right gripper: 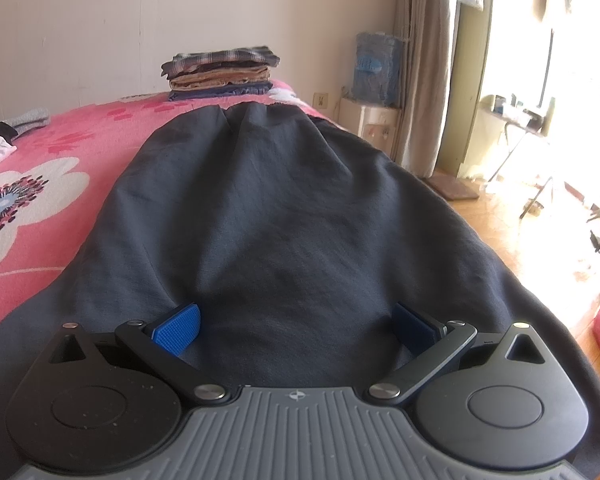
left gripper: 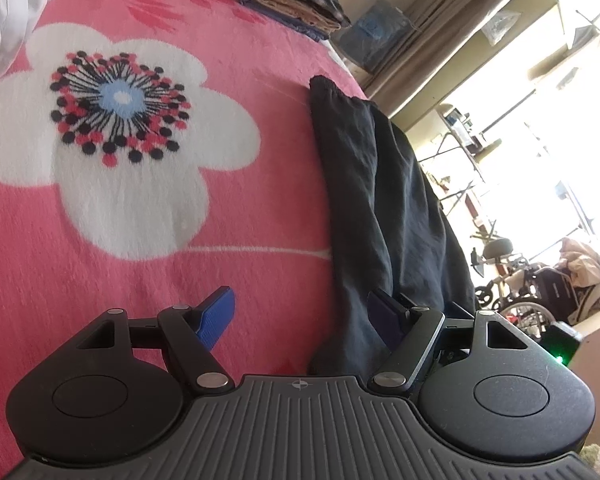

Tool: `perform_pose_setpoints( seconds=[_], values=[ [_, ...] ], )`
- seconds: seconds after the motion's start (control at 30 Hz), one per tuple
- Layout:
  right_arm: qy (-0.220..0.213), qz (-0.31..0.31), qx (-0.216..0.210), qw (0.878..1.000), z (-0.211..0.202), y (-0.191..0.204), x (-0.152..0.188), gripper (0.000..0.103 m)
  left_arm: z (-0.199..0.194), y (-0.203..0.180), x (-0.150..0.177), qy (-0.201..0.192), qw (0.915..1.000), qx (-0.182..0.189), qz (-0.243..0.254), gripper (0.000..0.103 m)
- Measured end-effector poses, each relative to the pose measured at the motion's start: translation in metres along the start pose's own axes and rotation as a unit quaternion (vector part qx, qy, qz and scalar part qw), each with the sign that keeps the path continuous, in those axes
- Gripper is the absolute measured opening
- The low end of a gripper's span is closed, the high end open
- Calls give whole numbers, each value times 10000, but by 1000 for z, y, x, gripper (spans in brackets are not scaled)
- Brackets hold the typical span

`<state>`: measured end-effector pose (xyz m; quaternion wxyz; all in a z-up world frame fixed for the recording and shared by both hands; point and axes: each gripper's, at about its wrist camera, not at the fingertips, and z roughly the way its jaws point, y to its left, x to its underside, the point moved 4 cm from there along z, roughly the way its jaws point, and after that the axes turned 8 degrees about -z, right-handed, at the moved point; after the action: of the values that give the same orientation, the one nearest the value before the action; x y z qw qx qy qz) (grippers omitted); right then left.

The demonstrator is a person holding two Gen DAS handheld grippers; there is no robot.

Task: Fold clothes

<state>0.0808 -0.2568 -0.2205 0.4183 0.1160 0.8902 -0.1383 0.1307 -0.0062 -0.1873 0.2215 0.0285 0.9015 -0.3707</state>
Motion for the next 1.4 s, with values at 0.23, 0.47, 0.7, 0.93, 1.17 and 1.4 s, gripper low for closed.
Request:
perform_pose_setpoints(
  seconds=[0.23,0.47,0.7,0.93,1.17,1.4],
  values=[
    [797,-183,-446,9957,-4,-10,-18,103,0,-5,7,234,9994,229,130,73],
    [301,-897,-696,9931,-112,41,-24,103,6,-11,10,326,9987,268,285,70],
    [849,-2601,-683,9594,-144,113,24,103,13,-20,18,522,9966,214,608,53],
    [1251,-3076,-324,9427,-123,119,45,100,26,-25,30,685,9928,-83,979,31],
    [1338,-3110,-441,9399,-127,112,51,78,30,-31,37,599,9895,-319,1274,3],
    [1320,-2953,-522,9448,-136,99,42,48,12,-48,32,487,9941,-13,973,2]
  ],
)
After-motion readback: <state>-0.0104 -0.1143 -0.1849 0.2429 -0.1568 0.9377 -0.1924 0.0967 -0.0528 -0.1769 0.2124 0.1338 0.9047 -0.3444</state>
